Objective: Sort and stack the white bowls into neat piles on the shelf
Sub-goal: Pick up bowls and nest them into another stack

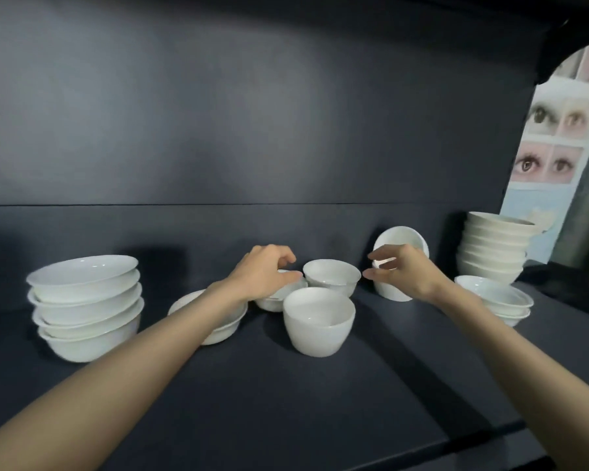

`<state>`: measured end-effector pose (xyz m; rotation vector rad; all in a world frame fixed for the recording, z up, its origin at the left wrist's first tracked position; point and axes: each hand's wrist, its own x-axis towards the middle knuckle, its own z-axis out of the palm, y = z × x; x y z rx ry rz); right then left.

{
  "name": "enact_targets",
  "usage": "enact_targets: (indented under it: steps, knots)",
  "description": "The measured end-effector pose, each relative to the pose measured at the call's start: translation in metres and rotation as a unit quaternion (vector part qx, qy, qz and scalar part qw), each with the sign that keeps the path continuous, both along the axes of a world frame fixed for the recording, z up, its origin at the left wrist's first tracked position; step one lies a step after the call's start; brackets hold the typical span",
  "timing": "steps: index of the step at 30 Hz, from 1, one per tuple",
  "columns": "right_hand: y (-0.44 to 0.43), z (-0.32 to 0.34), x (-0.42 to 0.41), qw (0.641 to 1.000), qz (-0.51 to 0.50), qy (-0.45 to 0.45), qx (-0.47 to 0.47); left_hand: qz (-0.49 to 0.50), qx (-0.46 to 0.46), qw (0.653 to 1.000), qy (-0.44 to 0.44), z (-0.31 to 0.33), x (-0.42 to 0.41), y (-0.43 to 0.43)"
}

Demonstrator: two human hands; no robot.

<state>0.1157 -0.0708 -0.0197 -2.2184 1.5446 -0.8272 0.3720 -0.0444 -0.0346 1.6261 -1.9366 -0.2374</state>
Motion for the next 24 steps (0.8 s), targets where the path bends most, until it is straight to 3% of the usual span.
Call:
enact_targets:
  steps: [8,15,24]
  knots:
    - [-0.061,-0.029,-0.021,0.992,0.072,-0.039,0.097,0.056,0.101,0.992,0.057,-0.012,-0.032,-0.056]
    - [-0.086,-0.045,-0.017,0.974,0.158,-0.055,0.152,0.026,0.185,0.978,0.097,-0.010,-0.033,-0.073]
    - [-0.097,-0.046,-0.016,0.968,0.187,-0.124,0.115,0.008,0.107,0.986,0.128,-0.010,-0.035,-0.070]
